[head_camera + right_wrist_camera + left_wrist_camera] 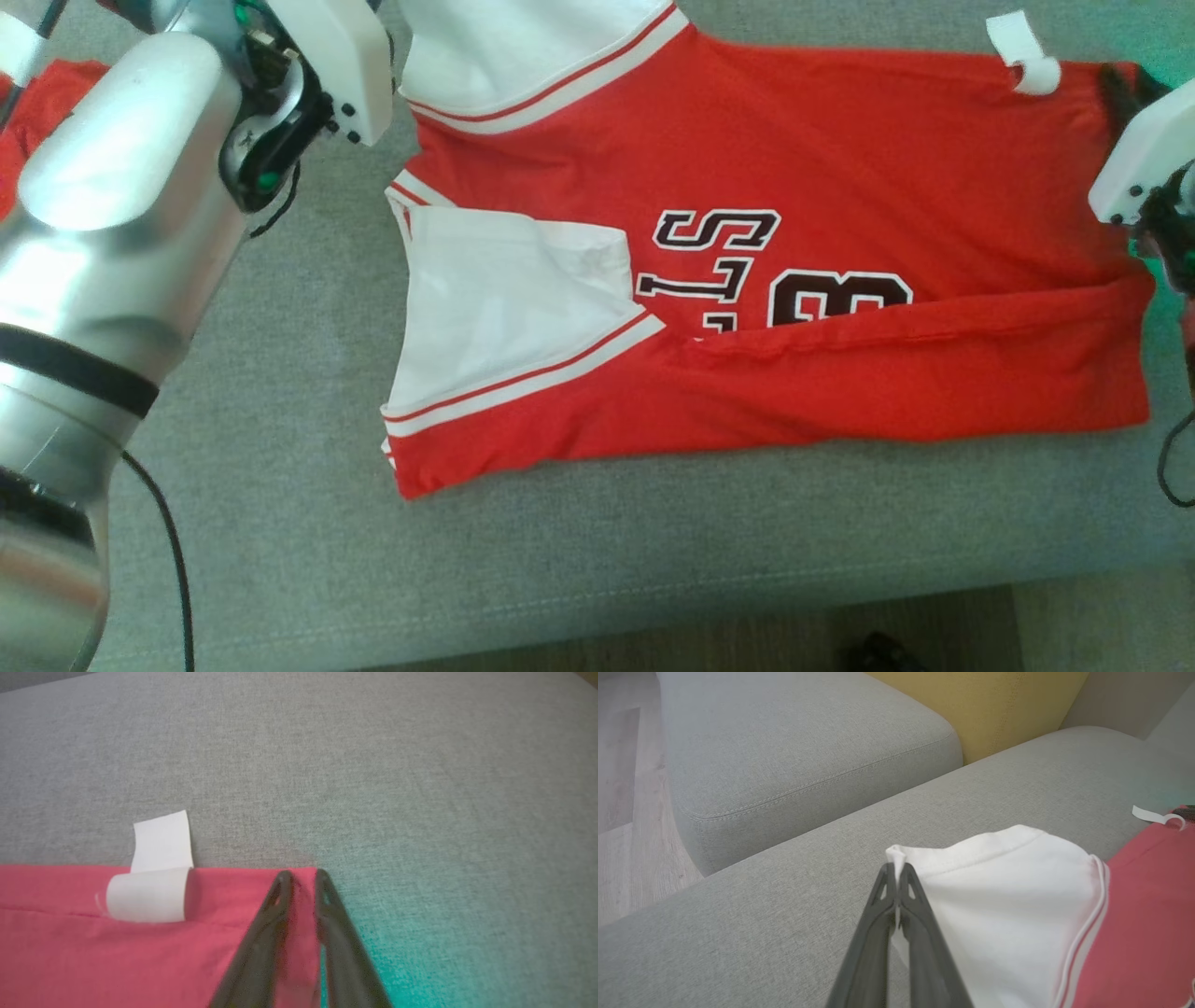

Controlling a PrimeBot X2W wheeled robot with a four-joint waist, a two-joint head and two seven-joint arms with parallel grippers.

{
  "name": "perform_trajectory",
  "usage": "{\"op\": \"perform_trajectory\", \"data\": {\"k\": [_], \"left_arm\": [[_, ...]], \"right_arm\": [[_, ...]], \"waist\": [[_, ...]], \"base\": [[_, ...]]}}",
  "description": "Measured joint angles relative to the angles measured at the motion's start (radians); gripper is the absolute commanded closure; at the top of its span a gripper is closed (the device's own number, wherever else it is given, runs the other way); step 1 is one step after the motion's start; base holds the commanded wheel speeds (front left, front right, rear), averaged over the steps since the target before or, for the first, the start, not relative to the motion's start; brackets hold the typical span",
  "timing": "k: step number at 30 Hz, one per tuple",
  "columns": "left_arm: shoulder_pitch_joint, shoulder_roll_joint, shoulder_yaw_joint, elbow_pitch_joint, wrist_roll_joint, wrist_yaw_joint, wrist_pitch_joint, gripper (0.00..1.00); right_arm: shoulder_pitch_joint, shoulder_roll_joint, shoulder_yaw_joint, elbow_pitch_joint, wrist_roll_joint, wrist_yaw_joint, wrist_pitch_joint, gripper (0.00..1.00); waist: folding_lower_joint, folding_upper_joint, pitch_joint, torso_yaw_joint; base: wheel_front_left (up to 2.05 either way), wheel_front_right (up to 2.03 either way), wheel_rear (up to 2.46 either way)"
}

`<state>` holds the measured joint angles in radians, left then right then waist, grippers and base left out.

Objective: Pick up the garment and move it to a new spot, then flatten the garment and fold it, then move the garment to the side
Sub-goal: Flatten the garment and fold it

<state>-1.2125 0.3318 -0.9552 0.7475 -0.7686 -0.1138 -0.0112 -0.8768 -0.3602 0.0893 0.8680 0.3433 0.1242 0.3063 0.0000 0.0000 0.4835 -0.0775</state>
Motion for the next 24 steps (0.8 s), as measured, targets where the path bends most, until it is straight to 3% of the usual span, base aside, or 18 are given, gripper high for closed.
{"op": "perform_trajectory", "data": {"k": [6,24], "left_arm": [[-0.004,0.000,0.002,0.021,0.001,0.030,-0.036,1.00],[-0.097,-0.033,0.053,0.098,0.047,0.106,-0.223,1.00]], "right_arm": [[-0.024,0.001,-0.013,0.028,0.010,0.000,-0.054,1.00],[-0.212,0.004,-0.030,0.098,-0.029,0.000,-0.352,1.00]], "waist": [[0.0000,0.0000,0.006,0.000],[0.0001,0.0000,0.056,0.007]], "base": [[0.00,0.00,0.00],[0.00,0.00,0.00]]}}
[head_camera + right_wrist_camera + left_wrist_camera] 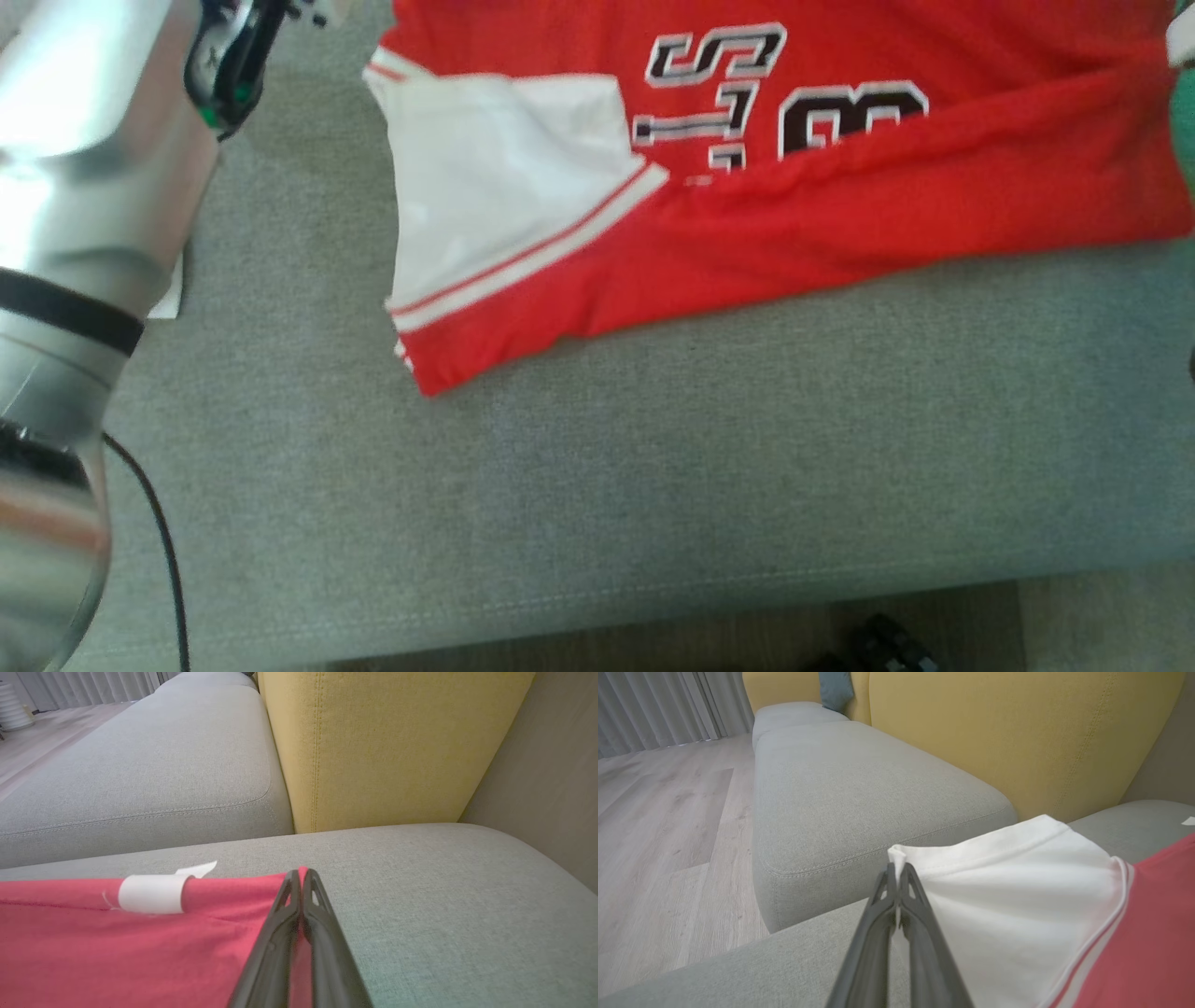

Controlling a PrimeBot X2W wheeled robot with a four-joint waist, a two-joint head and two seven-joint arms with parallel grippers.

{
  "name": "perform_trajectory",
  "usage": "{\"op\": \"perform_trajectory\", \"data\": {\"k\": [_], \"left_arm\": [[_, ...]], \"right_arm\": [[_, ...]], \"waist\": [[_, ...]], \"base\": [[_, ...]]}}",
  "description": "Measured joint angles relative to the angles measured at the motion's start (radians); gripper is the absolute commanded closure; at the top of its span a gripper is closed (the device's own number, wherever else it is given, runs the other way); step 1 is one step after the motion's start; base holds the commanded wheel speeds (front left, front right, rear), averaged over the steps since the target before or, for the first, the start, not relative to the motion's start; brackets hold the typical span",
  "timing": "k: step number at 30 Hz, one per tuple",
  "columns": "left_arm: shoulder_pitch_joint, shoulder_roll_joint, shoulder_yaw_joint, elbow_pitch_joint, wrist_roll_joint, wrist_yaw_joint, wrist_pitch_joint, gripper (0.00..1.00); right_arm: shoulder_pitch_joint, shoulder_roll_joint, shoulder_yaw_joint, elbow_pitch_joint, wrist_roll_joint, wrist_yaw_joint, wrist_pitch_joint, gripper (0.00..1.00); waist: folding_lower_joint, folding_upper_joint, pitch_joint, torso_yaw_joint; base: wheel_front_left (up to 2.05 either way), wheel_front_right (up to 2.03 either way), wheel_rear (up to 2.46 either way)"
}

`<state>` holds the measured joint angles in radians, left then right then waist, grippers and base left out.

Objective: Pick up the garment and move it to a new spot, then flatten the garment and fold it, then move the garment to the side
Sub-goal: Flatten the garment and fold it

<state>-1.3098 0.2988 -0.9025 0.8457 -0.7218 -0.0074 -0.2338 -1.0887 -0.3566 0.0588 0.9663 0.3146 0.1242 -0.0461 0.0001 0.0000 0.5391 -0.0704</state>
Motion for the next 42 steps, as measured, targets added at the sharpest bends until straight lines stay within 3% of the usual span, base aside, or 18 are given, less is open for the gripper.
{"op": "perform_trajectory", "data": {"k": [6,17,28,42], "left_arm": [[-0.015,-0.031,0.012,0.022,0.009,-0.003,-0.014,1.00],[0.074,-0.024,0.031,-0.044,0.044,-0.048,-0.016,1.00],[0.347,0.064,-0.013,-0.224,0.059,-0.061,-0.011,1.00],[0.531,0.156,-0.085,-0.475,0.040,-0.001,0.105,1.00]], "right_arm": [[-0.027,0.006,0.009,0.039,0.002,0.000,-0.051,1.00],[0.044,-0.004,0.047,0.074,0.096,0.000,-0.104,1.00],[0.262,-0.045,0.116,0.035,0.225,0.000,-0.028,1.00],[0.385,-0.105,0.166,-0.028,0.269,0.000,0.115,1.00]], "waist": [[0.0000,0.0000,0.005,0.013],[-0.0001,0.0000,-0.070,0.032],[-0.0002,0.0001,-0.215,0.066],[-0.0002,0.0001,-0.288,0.083]], "base": [[0.00,0.00,0.00],[0.00,0.00,0.00],[0.00,0.00,0.00],[0.00,0.00,0.00]]}}
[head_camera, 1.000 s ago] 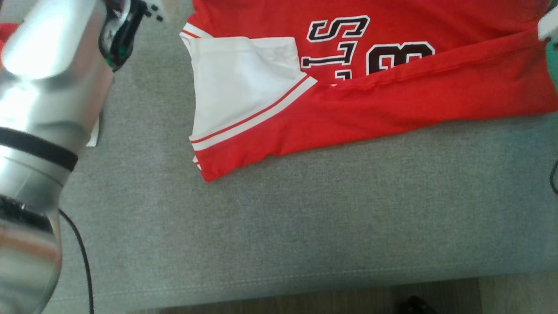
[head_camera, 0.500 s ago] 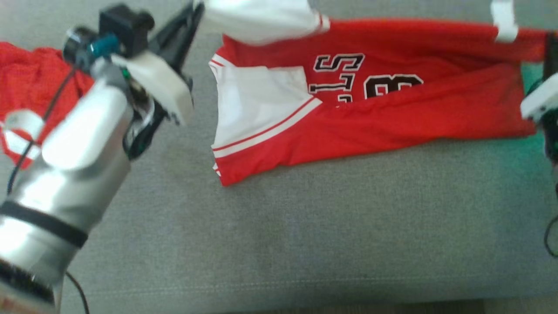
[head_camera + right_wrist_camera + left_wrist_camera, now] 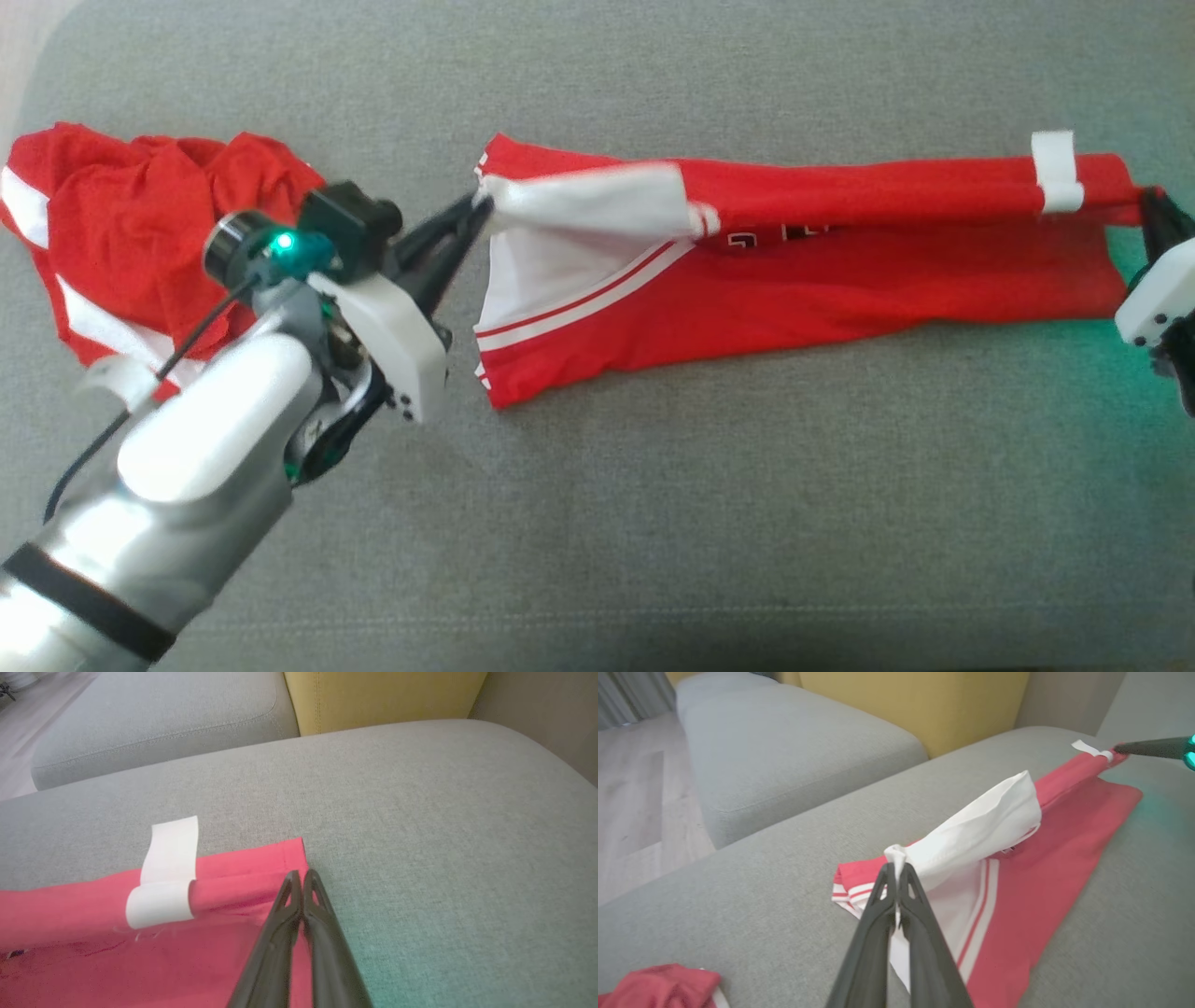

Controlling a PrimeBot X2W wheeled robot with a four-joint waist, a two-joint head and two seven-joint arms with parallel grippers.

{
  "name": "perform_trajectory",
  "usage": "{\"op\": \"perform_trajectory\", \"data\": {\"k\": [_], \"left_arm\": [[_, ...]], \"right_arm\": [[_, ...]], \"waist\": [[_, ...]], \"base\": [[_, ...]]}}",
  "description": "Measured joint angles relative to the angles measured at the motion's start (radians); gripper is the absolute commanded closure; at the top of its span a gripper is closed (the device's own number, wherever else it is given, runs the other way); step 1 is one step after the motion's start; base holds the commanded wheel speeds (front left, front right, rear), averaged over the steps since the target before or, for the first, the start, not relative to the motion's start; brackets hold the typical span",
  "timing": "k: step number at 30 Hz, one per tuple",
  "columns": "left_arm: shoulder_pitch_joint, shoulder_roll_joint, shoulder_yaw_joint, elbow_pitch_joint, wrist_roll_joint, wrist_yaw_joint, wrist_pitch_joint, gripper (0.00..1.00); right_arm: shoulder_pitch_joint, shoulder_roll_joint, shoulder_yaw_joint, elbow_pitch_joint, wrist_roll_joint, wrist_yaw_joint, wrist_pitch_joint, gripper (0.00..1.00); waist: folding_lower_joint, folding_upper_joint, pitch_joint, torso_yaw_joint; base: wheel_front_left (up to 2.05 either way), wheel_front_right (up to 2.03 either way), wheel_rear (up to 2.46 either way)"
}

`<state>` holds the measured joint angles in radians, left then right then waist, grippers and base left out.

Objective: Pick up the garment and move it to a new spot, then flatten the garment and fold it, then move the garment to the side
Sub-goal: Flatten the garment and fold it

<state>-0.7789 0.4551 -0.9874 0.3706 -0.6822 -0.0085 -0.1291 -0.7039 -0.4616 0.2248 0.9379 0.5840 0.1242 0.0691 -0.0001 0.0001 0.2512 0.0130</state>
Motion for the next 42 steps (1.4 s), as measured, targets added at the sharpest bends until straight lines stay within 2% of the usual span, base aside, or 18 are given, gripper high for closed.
{"op": "perform_trajectory", "data": {"k": [8,18,19,20,21,22,26,31,34,37,40,42], "left_arm": [[0.052,0.046,-0.039,-0.053,0.006,0.019,0.051,1.00],[0.080,0.053,-0.074,-0.053,0.006,0.025,0.079,1.00],[0.080,0.053,-0.080,-0.047,0.006,0.022,0.089,1.00],[0.081,0.053,-0.086,-0.043,0.006,0.017,0.095,0.76],[0.082,0.051,-0.090,-0.042,0.006,0.017,0.096,0.11],[0.083,0.050,-0.093,-0.041,0.006,0.017,0.095,0.00],[0.088,0.041,-0.067,-0.032,0.001,0.049,0.056,0.00],[0.094,0.015,0.036,-0.010,-0.052,0.120,-0.053,0.00],[0.106,-0.029,0.143,-0.012,-0.113,0.170,-0.107,0.00],[0.134,-0.069,0.255,-0.037,-0.128,0.204,-0.120,0.00],[0.201,-0.125,0.414,-0.125,-0.059,0.229,-0.121,0.00],[0.262,-0.182,0.514,-0.162,-0.039,0.227,-0.128,0.00]], "right_arm": [[0.038,-0.014,0.031,-0.037,0.007,0.000,0.109,1.00],[0.067,-0.035,0.053,-0.107,0.015,0.000,0.221,1.00],[0.070,-0.035,0.050,-0.111,0.013,0.000,0.221,0.78],[0.076,-0.035,0.045,-0.115,0.013,0.000,0.220,0.00],[0.082,-0.032,0.038,-0.118,0.013,0.000,0.216,0.00],[0.087,-0.029,0.028,-0.119,0.013,0.000,0.204,0.00],[0.097,-0.027,-0.007,-0.156,-0.014,0.000,0.117,0.00],[0.100,-0.017,-0.061,-0.239,-0.066,0.000,-0.052,0.00],[0.108,0.008,-0.088,-0.308,-0.106,0.000,-0.159,0.00],[0.145,0.045,-0.097,-0.386,-0.150,0.000,-0.233,0.00],[0.204,0.081,-0.101,-0.453,-0.206,0.000,-0.277,0.00],[0.239,0.107,-0.102,-0.493,-0.247,0.000,-0.292,0.00]], "waist": [[0.0000,0.0000,0.007,-0.008],[0.0000,0.0000,0.011,-0.025],[0.0000,0.0000,0.011,-0.027],[0.0000,0.0000,0.011,-0.028],[0.0000,0.0000,0.010,-0.029],[0.0001,0.0000,0.009,-0.030],[0.0001,0.0000,-0.001,-0.031],[0.0001,0.0000,-0.026,-0.029],[0.0001,-0.0001,-0.042,-0.028],[0.0001,0.0000,-0.056,-0.028],[0.0001,0.0000,-0.064,-0.028],[0.0001,-0.0001,-0.068,-0.027]], "base": [[0.00,0.00,0.00],[0.00,0.00,0.00],[0.00,0.00,0.00],[0.00,0.00,0.00],[0.00,0.00,0.00],[0.00,0.00,0.00],[0.00,0.00,0.00],[0.00,0.00,0.00],[0.00,0.00,0.00],[0.00,0.00,0.00],[0.00,0.00,0.00],[0.00,0.00,0.00]]}}
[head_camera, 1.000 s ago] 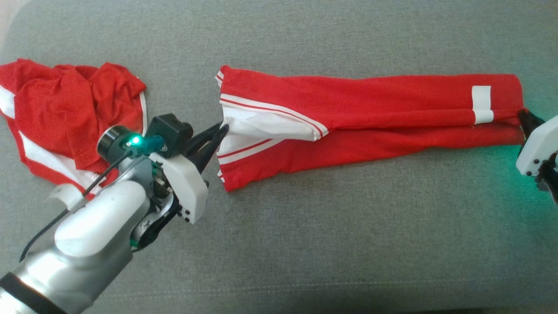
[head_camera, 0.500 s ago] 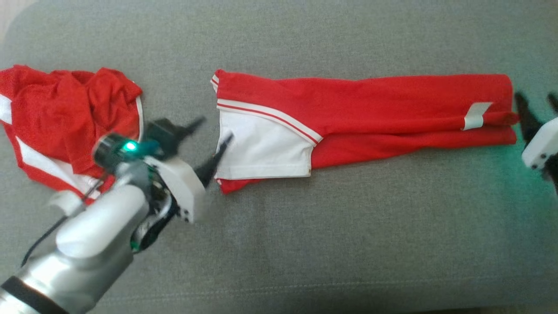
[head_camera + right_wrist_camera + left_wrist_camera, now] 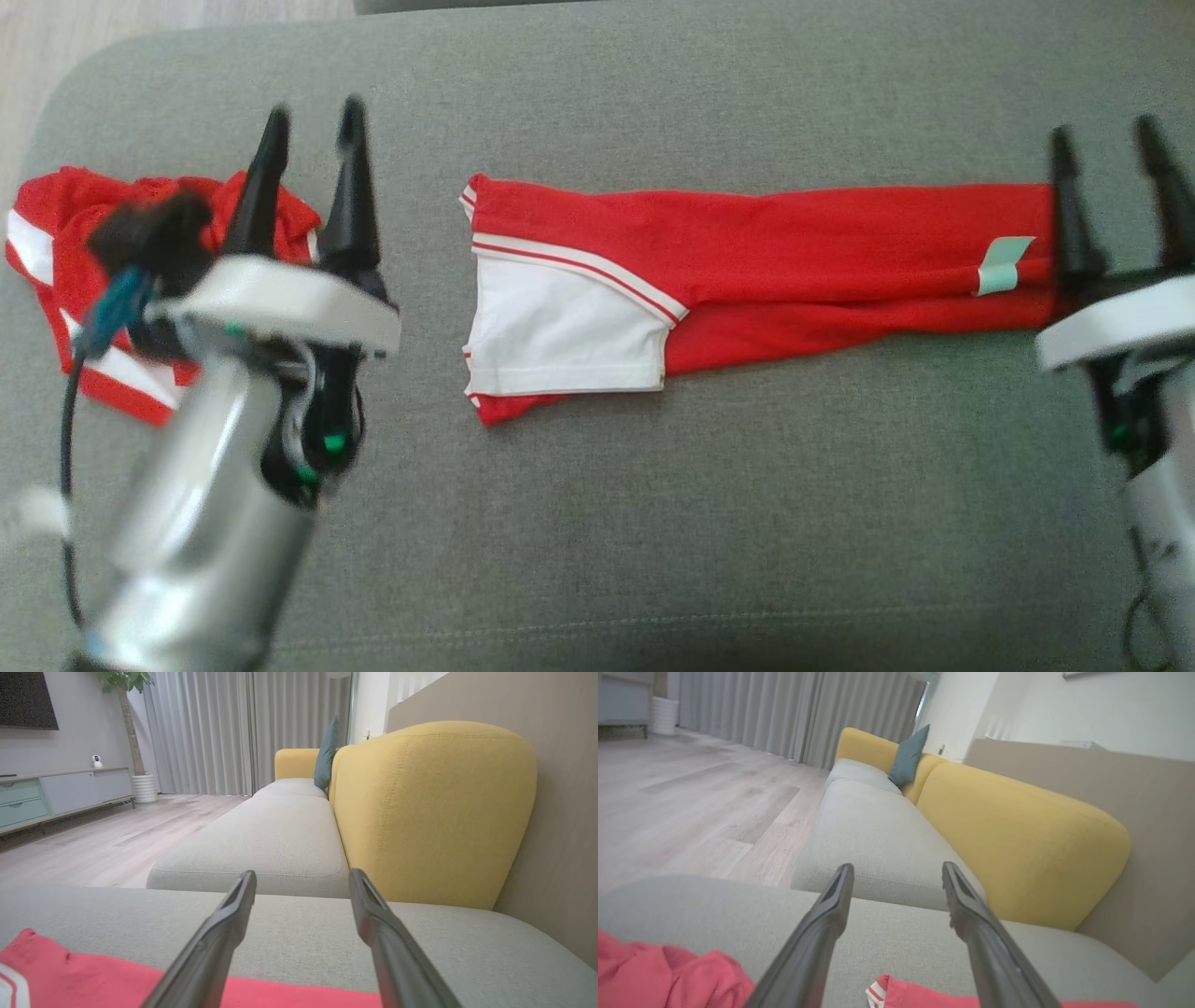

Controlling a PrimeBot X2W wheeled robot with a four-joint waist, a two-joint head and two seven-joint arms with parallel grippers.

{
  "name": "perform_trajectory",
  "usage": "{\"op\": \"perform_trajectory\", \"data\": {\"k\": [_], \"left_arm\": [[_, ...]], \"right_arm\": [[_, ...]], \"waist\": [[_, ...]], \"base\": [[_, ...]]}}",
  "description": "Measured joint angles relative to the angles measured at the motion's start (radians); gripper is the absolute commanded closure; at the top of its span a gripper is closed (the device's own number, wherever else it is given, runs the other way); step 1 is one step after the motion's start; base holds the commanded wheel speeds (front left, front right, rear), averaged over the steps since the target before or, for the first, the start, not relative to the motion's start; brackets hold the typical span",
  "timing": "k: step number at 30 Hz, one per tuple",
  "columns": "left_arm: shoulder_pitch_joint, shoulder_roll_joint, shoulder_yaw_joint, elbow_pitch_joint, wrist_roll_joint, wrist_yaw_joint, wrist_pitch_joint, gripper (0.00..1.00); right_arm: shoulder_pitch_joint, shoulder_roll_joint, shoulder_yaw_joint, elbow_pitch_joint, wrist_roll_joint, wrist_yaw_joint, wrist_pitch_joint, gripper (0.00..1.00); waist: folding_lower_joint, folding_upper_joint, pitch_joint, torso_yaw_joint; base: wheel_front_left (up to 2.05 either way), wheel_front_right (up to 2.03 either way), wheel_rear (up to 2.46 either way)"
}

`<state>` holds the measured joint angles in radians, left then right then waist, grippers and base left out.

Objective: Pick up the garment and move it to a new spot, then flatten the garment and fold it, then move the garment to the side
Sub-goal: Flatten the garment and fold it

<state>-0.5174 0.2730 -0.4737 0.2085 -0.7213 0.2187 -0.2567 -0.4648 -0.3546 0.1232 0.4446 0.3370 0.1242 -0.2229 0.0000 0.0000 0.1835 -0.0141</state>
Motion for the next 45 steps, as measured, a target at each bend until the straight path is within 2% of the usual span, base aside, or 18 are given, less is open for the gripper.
{"op": "perform_trajectory", "data": {"k": [1,2,5,8,11,15,20,26,32,36,43,44,45], "left_arm": [[0.040,-0.032,0.047,-0.013,0.008,0.000,0.000,0.00],[0.040,-0.032,0.047,-0.013,0.008,0.000,0.000,0.00],[0.161,-0.095,0.146,-0.042,0.096,-0.032,0.000,0.00],[0.235,-0.151,0.211,-0.066,0.194,-0.085,0.000,0.00],[0.255,-0.194,0.249,-0.076,0.246,-0.136,0.000,0.00],[0.266,-0.216,0.282,-0.063,0.284,-0.185,0.000,0.00],[0.266,-0.225,0.294,-0.041,0.296,-0.220,0.000,0.00],[0.248,-0.229,0.288,-0.030,0.297,-0.229,0.000,0.00],[0.214,-0.231,0.265,-0.030,0.294,-0.226,0.000,0.00],[0.212,-0.231,0.266,-0.030,0.294,-0.221,0.000,0.00],[0.205,-0.231,0.277,-0.025,0.287,-0.217,0.000,0.00],[0.205,-0.231,0.281,-0.025,0.287,-0.217,0.000,0.00],[0.205,-0.232,0.286,-0.025,0.287,-0.217,0.000,0.00]], "right_arm": [[0.017,0.016,-0.002,-0.017,-0.018,0.000,-0.006,0.00],[0.017,0.016,-0.002,-0.017,-0.018,0.000,-0.006,0.00],[0.071,0.060,-0.013,-0.059,-0.060,0.000,-0.014,0.00],[0.121,0.092,-0.035,-0.070,-0.084,0.000,-0.016,0.00],[0.144,0.107,-0.066,-0.073,-0.092,0.000,-0.015,0.00],[0.143,0.133,-0.163,-0.051,-0.092,0.000,0.027,0.00],[0.108,0.172,-0.336,0.025,-0.092,0.000,0.110,0.00],[0.004,0.226,-0.522,0.119,-0.111,0.000,0.219,0.00],[-0.056,0.244,-0.650,0.179,-0.237,0.000,0.315,0.00],[-0.058,0.269,-0.682,0.183,-0.273,0.000,0.342,0.00],[-0.059,0.285,-0.674,0.179,-0.273,0.000,0.365,0.00],[-0.059,0.285,-0.670,0.178,-0.272,0.000,0.365,0.01],[-0.059,0.286,-0.667,0.177,-0.272,0.000,0.366,0.33]], "waist": [[0.0000,0.0000,-0.002,0.001],[0.0000,0.0000,-0.002,0.001],[0.0000,0.0000,-0.007,0.008],[0.0000,0.0000,-0.005,0.018],[0.0000,0.0000,-0.001,0.030],[0.0000,0.0000,0.014,0.044],[0.0000,0.0000,0.054,0.062],[0.0001,0.0000,0.114,0.080],[0.0002,0.0000,0.167,0.093],[0.0001,0.0000,0.171,0.089],[0.0000,0.0000,0.167,0.070],[0.0001,0.0000,0.167,0.068],[0.0001,0.0000,0.168,0.065]], "base": [[0.00,0.00,0.00],[0.00,0.00,0.00],[0.00,0.00,0.00],[0.00,0.00,0.00],[0.00,0.00,0.00],[0.00,0.00,0.00],[0.00,0.00,0.00],[0.00,0.00,0.00],[0.00,0.00,0.00],[0.00,0.00,0.00],[0.00,0.00,0.00],[0.00,0.00,0.00],[0.00,0.00,0.00]]}}
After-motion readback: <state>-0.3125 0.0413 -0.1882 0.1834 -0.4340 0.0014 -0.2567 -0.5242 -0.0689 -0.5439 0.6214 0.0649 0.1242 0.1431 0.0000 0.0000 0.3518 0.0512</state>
